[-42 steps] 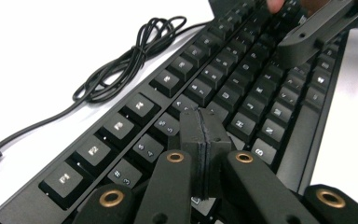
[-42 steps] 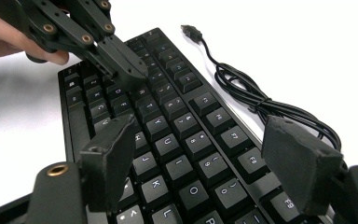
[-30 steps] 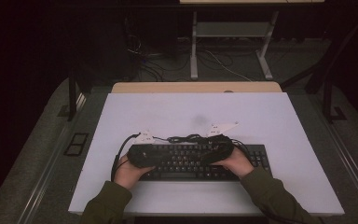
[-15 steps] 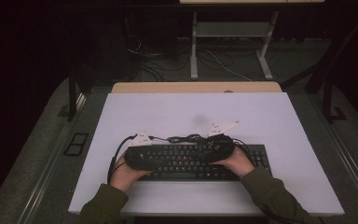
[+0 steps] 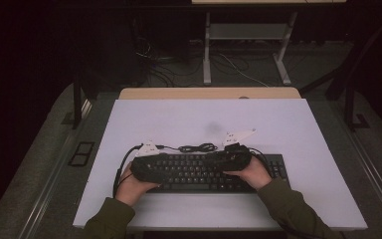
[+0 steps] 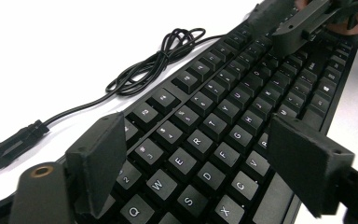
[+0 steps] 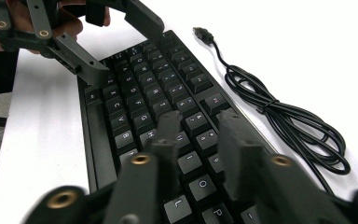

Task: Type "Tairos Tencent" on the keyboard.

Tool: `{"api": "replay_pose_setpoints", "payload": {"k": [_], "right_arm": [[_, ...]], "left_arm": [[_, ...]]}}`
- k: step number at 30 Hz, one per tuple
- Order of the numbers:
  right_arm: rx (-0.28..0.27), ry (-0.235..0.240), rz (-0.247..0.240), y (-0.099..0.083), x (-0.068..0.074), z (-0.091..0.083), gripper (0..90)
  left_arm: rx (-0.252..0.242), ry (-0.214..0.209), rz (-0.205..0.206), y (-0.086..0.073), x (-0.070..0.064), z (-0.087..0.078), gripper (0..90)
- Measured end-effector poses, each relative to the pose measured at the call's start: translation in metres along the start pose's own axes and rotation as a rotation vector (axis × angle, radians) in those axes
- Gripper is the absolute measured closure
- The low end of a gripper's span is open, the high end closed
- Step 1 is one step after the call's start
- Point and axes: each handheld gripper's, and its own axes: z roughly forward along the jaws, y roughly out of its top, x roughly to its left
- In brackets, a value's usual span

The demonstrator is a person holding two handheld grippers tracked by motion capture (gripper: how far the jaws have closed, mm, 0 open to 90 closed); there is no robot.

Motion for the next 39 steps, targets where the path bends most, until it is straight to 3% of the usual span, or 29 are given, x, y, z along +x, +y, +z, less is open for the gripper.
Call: {"api": "replay_pose_setpoints", "payload": {"k": [8, 22, 39], "right_arm": [[0.025, 0.015, -0.005, -0.002, 0.000, 0.000, 89.4], [0.094, 0.017, -0.008, -0.007, -0.003, 0.005, 89.5], [0.139, 0.007, -0.012, -0.010, -0.004, 0.010, 89.6]], "left_arm": [[0.000, 0.002, -0.003, -0.002, 0.001, 0.000, 14.5], [-0.006, 0.003, -0.010, -0.002, 0.003, -0.001, 14.4], [-0.011, -0.001, -0.012, -0.002, 0.004, -0.002, 14.4]]}}
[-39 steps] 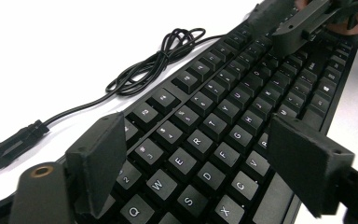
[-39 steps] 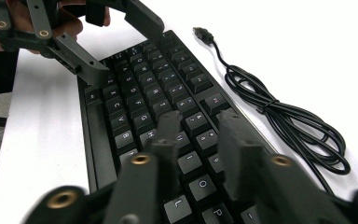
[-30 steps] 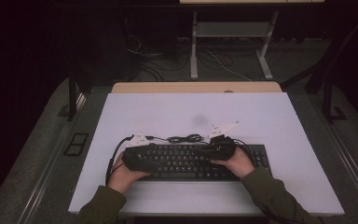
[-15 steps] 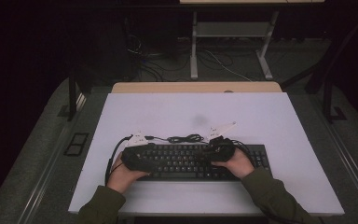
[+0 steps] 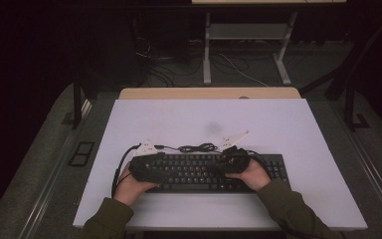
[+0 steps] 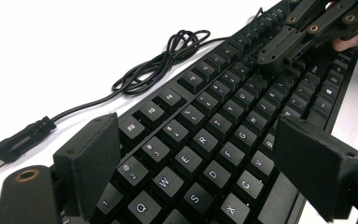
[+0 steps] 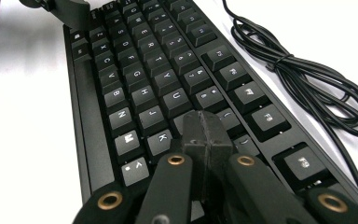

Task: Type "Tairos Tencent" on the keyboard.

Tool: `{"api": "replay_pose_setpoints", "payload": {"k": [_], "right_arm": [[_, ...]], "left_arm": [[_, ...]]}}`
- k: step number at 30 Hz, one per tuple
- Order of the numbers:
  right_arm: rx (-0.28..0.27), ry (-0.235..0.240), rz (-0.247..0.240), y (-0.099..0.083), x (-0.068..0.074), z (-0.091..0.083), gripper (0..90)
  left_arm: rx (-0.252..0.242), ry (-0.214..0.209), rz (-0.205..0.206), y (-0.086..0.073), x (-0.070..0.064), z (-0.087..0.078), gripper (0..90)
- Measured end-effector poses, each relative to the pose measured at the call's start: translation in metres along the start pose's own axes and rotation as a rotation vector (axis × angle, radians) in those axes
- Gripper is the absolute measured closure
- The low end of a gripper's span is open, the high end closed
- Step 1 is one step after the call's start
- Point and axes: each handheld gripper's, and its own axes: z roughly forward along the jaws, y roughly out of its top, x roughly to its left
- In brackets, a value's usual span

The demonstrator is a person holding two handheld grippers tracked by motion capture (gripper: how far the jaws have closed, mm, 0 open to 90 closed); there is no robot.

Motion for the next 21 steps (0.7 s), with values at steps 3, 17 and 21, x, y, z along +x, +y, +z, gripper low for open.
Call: {"api": "replay_pose_setpoints", "payload": {"k": [3, 17, 21], "right_arm": [[0.016, -0.015, -0.004, -0.0001, 0.0007, 0.0013, 89.7], [0.022, -0.026, 0.003, 0.0005, 0.0012, 0.0023, 89.7], [0.015, -0.031, 0.003, 0.0028, 0.0020, -0.0004, 89.7]], "left_arm": [[0.002, 0.000, 0.001, -0.0001, 0.0000, 0.0000, 14.4], [0.001, 0.002, 0.003, 0.0006, -0.0002, -0.0009, 14.4], [0.004, 0.003, 0.007, 0.0005, -0.0002, -0.0014, 14.4]]}}
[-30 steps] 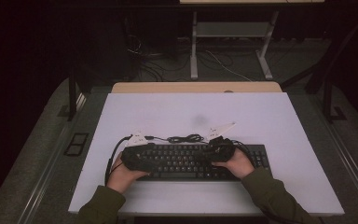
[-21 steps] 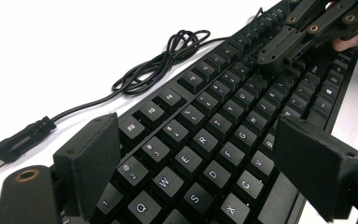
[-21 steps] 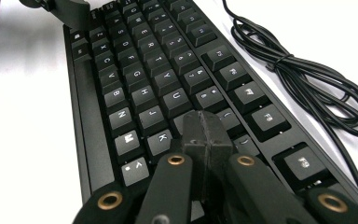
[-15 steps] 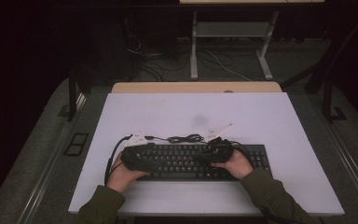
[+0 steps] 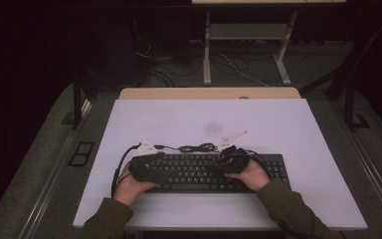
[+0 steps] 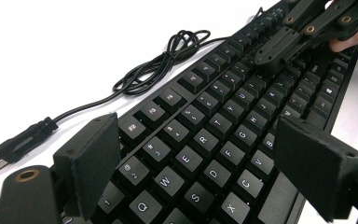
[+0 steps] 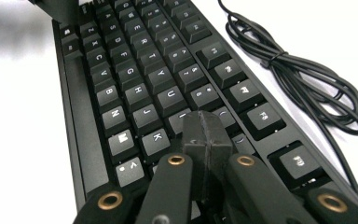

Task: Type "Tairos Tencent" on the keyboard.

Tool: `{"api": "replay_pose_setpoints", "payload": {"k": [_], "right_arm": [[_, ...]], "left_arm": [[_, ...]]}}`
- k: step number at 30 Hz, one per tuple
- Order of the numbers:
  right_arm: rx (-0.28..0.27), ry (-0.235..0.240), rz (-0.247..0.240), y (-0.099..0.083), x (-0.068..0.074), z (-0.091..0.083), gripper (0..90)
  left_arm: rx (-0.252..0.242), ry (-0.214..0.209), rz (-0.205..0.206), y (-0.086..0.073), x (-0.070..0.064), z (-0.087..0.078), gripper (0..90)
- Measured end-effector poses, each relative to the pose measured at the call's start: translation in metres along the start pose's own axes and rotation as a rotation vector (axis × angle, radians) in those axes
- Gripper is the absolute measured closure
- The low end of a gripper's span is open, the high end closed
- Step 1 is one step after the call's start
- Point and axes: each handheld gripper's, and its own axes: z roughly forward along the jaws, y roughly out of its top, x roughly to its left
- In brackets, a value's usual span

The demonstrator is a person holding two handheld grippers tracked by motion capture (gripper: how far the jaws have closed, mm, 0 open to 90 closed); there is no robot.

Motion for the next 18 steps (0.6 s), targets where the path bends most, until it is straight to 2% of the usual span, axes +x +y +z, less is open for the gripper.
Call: {"api": "replay_pose_setpoints", "payload": {"k": [6, 12, 18], "right_arm": [[-0.031, 0.003, 0.008, 0.0009, -0.0020, -0.0041, 88.5], [-0.062, 0.017, 0.022, 0.0015, -0.0045, -0.0078, 75.9], [-0.090, 0.028, 0.022, 0.0017, -0.0053, -0.0084, 58.1]], "left_arm": [[-0.004, 0.005, 0.000, -0.0002, 0.0002, -0.0020, 14.4], [-0.005, 0.005, 0.005, -0.0006, -0.0002, -0.0042, 14.9], [-0.004, 0.003, 0.013, -0.0018, -0.0023, -0.0061, 18.5]]}}
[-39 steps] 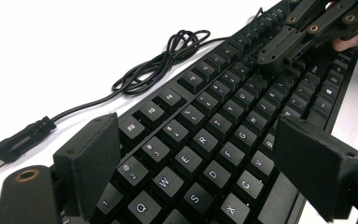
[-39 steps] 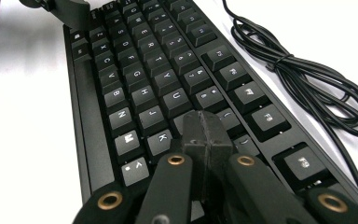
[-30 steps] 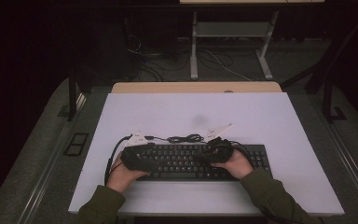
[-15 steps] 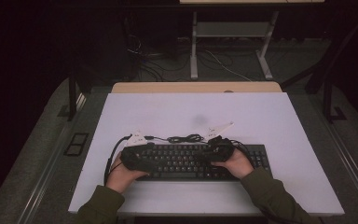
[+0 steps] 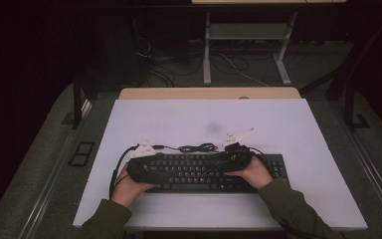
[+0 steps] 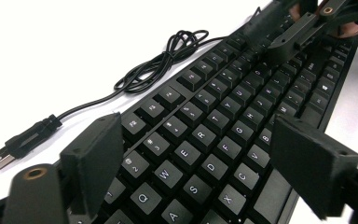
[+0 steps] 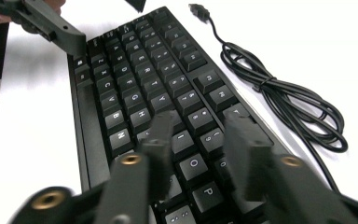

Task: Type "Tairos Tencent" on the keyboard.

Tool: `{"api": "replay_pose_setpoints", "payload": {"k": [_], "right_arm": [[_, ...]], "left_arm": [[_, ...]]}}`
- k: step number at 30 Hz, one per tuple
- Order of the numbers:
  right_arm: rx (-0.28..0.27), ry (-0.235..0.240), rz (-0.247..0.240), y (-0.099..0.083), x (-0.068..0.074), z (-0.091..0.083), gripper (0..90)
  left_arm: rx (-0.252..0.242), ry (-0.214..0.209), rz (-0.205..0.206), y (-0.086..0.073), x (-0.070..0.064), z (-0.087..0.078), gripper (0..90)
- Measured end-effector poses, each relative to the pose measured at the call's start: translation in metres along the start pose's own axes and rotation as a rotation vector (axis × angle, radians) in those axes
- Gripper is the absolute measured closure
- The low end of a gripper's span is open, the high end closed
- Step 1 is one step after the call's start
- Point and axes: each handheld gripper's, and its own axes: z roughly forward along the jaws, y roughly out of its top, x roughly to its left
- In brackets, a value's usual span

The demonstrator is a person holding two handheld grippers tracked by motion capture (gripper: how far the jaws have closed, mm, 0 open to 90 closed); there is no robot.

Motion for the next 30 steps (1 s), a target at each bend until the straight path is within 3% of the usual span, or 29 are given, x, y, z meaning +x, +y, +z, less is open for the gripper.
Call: {"api": "replay_pose_setpoints", "payload": {"k": [5, 10, 30], "right_arm": [[-0.016, 0.000, 0.001, 0.0005, -0.0004, -0.0005, 41.4], [-0.041, -0.011, 0.001, 0.0011, -0.0016, -0.0025, 34.1], [-0.051, -0.027, 0.000, 0.0024, -0.0017, -0.0047, 30.9]], "left_arm": [[0.005, -0.002, 0.003, -0.0011, -0.0003, -0.0015, 25.3], [0.014, -0.008, 0.010, -0.0021, -0.0007, -0.0026, 34.5], [0.073, -0.002, 0.035, -0.0073, -0.0002, -0.0051, 78.5]]}}
